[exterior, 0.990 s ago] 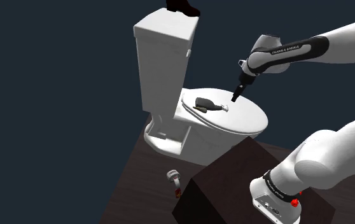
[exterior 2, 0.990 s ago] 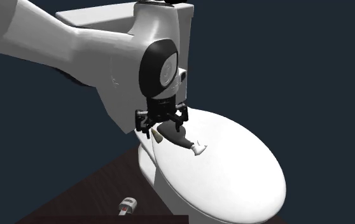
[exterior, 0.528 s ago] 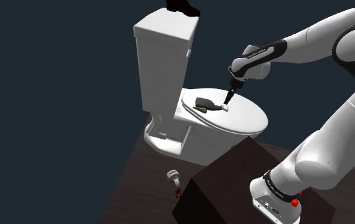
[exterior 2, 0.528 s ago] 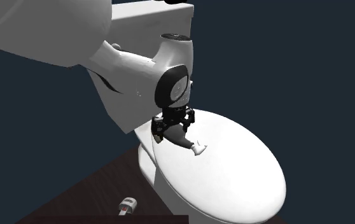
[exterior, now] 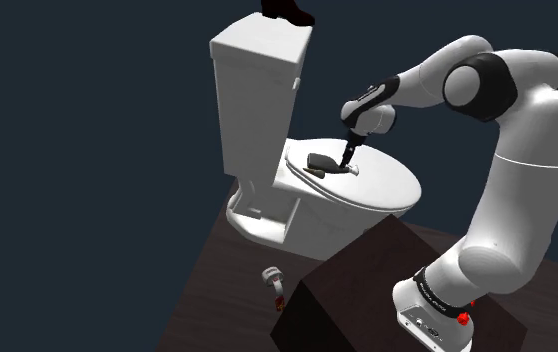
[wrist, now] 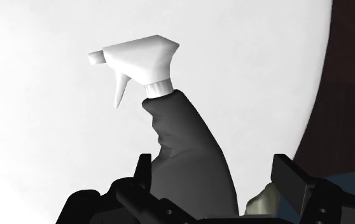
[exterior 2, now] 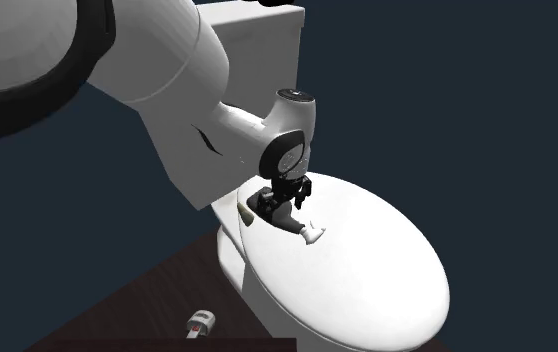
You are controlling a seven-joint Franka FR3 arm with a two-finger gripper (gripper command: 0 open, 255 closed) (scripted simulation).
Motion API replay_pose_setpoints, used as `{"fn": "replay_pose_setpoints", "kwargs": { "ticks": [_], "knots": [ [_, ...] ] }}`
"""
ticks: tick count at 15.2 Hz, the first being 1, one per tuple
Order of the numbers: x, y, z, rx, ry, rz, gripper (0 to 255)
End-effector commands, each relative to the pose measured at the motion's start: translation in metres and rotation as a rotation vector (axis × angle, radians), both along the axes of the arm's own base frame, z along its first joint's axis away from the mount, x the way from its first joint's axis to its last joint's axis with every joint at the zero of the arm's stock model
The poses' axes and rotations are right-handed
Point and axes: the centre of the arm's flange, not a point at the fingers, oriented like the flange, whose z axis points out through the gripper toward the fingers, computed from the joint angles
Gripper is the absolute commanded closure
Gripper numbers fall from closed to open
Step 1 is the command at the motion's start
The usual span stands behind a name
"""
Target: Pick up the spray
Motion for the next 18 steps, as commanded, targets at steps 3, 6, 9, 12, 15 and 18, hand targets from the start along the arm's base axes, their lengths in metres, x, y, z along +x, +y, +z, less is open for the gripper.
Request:
{"fn": "replay_pose_setpoints", "kwargs": {
  "ticks": [3, 6, 9, 12, 15, 18],
  "knots": [
    [0.009, -0.004, -0.025, 0.005, -0.001, 0.022, 0],
    [0.009, -0.004, -0.041, 0.005, -0.001, 0.022, 0],
    [0.009, -0.004, -0.055, 0.005, -0.001, 0.022, 0],
    [0.009, -0.004, -0.055, 0.005, -0.001, 0.022, 255],
    [0.009, -0.004, -0.055, 0.005, -0.001, 0.022, 255],
    [0.009, -0.004, -0.055, 0.005, -0.001, 0.022, 255]
  ]
}}
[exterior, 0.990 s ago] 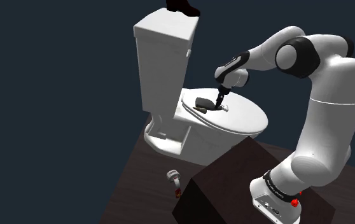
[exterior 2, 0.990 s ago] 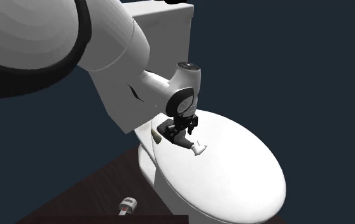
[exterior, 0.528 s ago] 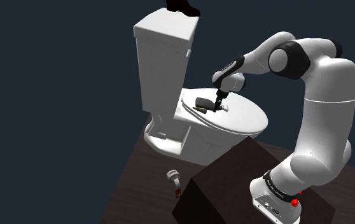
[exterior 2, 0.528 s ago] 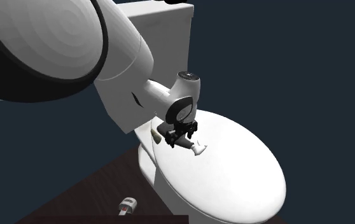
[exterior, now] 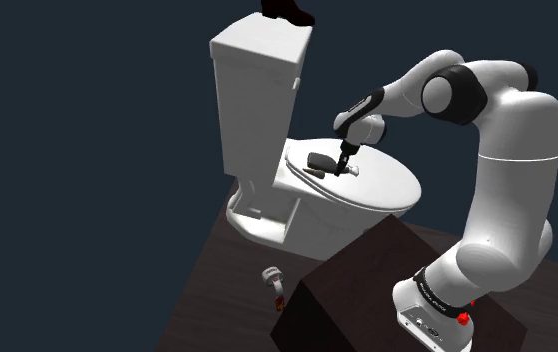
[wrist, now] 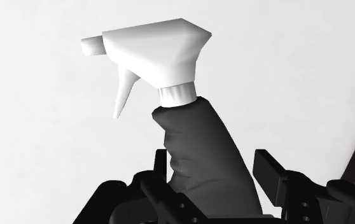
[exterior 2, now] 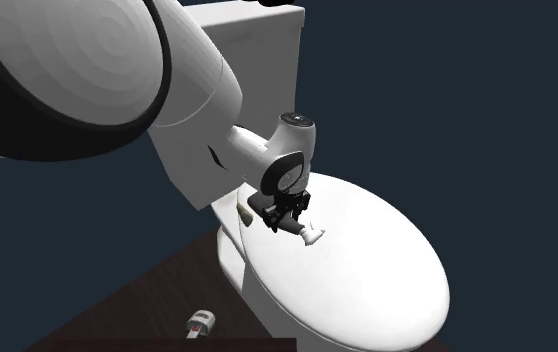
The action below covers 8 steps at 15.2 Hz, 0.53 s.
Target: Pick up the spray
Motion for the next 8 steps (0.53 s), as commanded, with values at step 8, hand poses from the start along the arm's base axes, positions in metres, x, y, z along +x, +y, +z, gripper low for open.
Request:
{"fn": "replay_pose_setpoints", "kwargs": {
  "ticks": [8],
  "knots": [
    [0.001, 0.001, 0.031, 0.000, -0.001, 0.002, 255]
  ]
}}
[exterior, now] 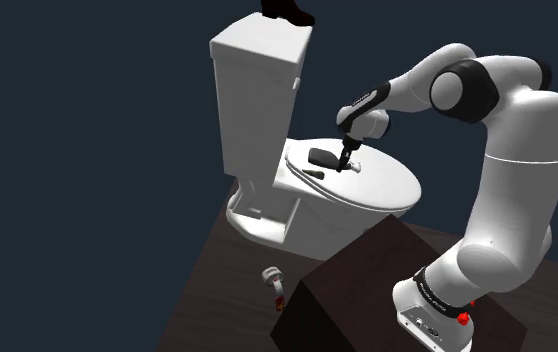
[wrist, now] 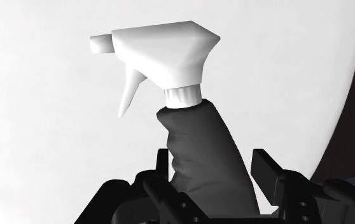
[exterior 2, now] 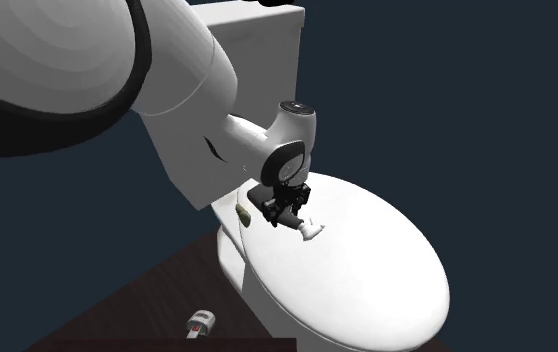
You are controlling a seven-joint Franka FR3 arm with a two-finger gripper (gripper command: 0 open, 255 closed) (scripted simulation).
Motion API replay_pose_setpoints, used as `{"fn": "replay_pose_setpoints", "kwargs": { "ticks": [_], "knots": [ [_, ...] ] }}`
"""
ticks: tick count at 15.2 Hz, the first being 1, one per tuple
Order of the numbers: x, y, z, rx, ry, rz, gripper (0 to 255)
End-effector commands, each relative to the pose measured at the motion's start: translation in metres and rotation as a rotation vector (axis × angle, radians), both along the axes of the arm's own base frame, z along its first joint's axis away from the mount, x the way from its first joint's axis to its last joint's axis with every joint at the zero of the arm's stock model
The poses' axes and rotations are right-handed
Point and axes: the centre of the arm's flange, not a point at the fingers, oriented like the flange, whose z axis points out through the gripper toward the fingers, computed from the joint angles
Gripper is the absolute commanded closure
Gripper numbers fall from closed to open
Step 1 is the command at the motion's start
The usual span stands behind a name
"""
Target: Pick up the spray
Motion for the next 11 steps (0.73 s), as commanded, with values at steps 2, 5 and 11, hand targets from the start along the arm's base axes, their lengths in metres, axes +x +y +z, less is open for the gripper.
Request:
{"fn": "replay_pose_setpoints", "kwargs": {
  "ticks": [2, 5, 11],
  "knots": [
    [0.001, 0.000, 0.016, 0.000, 0.000, 0.000, 255],
    [0.001, 0.000, 0.032, 0.000, 0.000, 0.000, 255],
    [0.001, 0.000, 0.054, 0.000, 0.000, 0.000, 255]
  ]
}}
